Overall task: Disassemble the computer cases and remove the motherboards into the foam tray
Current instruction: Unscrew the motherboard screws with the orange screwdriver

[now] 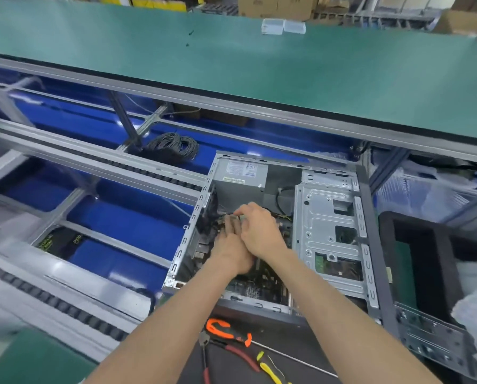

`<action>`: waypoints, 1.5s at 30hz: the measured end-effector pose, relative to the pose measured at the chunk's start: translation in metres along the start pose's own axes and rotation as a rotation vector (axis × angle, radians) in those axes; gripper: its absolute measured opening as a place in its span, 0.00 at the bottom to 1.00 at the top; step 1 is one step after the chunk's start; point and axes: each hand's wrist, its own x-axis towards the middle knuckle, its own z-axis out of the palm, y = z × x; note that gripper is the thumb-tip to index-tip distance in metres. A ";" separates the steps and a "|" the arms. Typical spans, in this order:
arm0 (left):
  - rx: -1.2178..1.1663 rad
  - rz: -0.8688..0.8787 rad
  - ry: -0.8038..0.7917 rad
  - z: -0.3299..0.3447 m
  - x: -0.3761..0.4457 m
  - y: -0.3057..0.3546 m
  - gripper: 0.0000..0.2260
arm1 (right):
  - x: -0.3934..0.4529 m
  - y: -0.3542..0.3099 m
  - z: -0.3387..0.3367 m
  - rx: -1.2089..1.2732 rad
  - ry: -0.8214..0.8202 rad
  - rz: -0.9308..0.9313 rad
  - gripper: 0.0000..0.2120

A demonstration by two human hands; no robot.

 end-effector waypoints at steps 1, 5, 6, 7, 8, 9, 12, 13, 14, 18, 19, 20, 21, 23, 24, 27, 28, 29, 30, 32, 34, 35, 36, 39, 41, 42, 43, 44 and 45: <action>0.031 -0.032 0.001 0.003 -0.001 0.000 0.41 | 0.007 0.002 0.002 -0.026 -0.020 -0.035 0.14; 0.194 -0.119 0.054 0.006 -0.002 0.001 0.27 | 0.033 0.008 0.010 -0.183 -0.112 -0.174 0.12; 0.205 -0.119 0.058 0.007 -0.001 0.000 0.25 | 0.038 0.008 0.013 -0.239 -0.136 -0.212 0.13; 0.211 -0.123 0.060 0.009 0.000 -0.001 0.26 | 0.043 0.008 0.015 -0.293 -0.155 -0.249 0.13; 0.227 -0.136 0.055 0.010 0.001 -0.002 0.30 | 0.046 0.007 0.018 -0.338 -0.166 -0.287 0.12; 0.245 -0.146 0.049 0.010 0.002 -0.003 0.33 | 0.049 0.006 0.020 -0.371 -0.170 -0.323 0.11; 0.259 -0.156 0.027 0.011 0.009 -0.008 0.31 | 0.052 -0.001 0.029 -0.439 -0.167 -0.399 0.08; 0.252 -0.160 0.012 0.012 0.010 -0.010 0.29 | 0.053 -0.003 0.032 -0.457 -0.171 -0.400 0.06; 0.243 -0.166 -0.006 0.012 0.012 -0.011 0.28 | 0.053 -0.004 0.034 -0.466 -0.185 -0.387 0.05; 0.219 -0.182 -0.083 0.014 0.016 -0.016 0.27 | 0.058 -0.008 0.045 -0.418 -0.259 -0.293 0.05; 0.213 -0.181 -0.086 0.013 0.016 -0.016 0.27 | 0.060 -0.009 0.048 -0.395 -0.257 -0.279 0.07; 0.205 -0.183 -0.088 0.013 0.016 -0.017 0.27 | 0.061 -0.009 0.051 -0.378 -0.243 -0.269 0.08; 0.199 -0.185 -0.096 0.013 0.016 -0.018 0.27 | 0.061 -0.009 0.054 -0.370 -0.218 -0.261 0.10; 0.192 -0.189 -0.122 0.013 0.016 -0.019 0.29 | 0.060 -0.007 0.058 -0.388 -0.155 -0.255 0.11; 0.186 -0.193 -0.133 0.013 0.015 -0.019 0.30 | 0.059 -0.006 0.060 -0.416 -0.129 -0.257 0.12; 0.171 -0.201 -0.146 0.012 0.014 -0.020 0.33 | 0.057 -0.005 0.065 -0.479 -0.081 -0.267 0.14; 0.172 -0.201 -0.147 0.012 0.014 -0.020 0.34 | 0.056 -0.005 0.066 -0.488 -0.078 -0.270 0.14; 0.176 -0.201 -0.149 0.012 0.014 -0.020 0.34 | 0.056 -0.004 0.067 -0.494 -0.079 -0.271 0.13; 0.180 -0.202 -0.154 0.011 0.015 -0.020 0.34 | 0.056 -0.004 0.068 -0.493 -0.083 -0.267 0.13; 0.190 -0.204 -0.160 0.011 0.016 -0.021 0.34 | 0.059 -0.003 0.070 -0.465 -0.097 -0.262 0.12; 0.198 -0.210 -0.165 0.010 0.018 -0.020 0.34 | 0.061 -0.001 0.073 -0.387 -0.113 -0.245 0.11; 0.200 -0.214 -0.168 0.010 0.019 -0.020 0.33 | 0.063 0.000 0.074 -0.339 -0.120 -0.227 0.10; 0.203 -0.218 -0.172 0.010 0.020 -0.019 0.33 | 0.064 0.002 0.075 -0.293 -0.124 -0.204 0.09; 0.226 -0.216 -0.185 0.011 0.021 -0.019 0.32 | 0.065 0.007 0.078 -0.219 -0.118 -0.157 0.07; 0.244 -0.212 -0.191 0.010 0.022 -0.019 0.32 | 0.065 0.008 0.078 -0.220 -0.122 -0.153 0.08; 0.250 -0.211 -0.193 0.009 0.022 -0.019 0.32 | 0.065 0.007 0.077 -0.219 -0.123 -0.159 0.08; 0.256 -0.211 -0.194 0.009 0.021 -0.019 0.31 | 0.064 0.006 0.077 -0.221 -0.129 -0.173 0.08; 0.261 -0.211 -0.193 0.009 0.021 -0.018 0.30 | 0.064 0.004 0.076 -0.232 -0.140 -0.193 0.08; 0.266 -0.210 -0.190 0.008 0.020 -0.018 0.29 | 0.064 0.002 0.076 -0.244 -0.147 -0.208 0.08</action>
